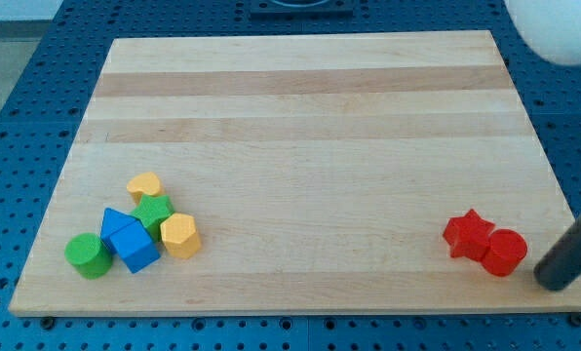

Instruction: Slightly push red blocks upwards

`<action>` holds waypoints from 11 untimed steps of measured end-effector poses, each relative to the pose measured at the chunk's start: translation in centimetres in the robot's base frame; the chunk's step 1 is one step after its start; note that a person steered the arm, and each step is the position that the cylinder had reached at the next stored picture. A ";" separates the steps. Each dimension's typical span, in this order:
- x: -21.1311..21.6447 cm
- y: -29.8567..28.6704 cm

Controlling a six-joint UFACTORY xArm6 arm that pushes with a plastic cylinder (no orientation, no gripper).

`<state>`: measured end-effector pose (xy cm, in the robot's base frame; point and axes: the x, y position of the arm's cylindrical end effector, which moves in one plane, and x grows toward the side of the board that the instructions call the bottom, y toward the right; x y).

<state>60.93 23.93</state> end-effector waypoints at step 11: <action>-6.2 -7.2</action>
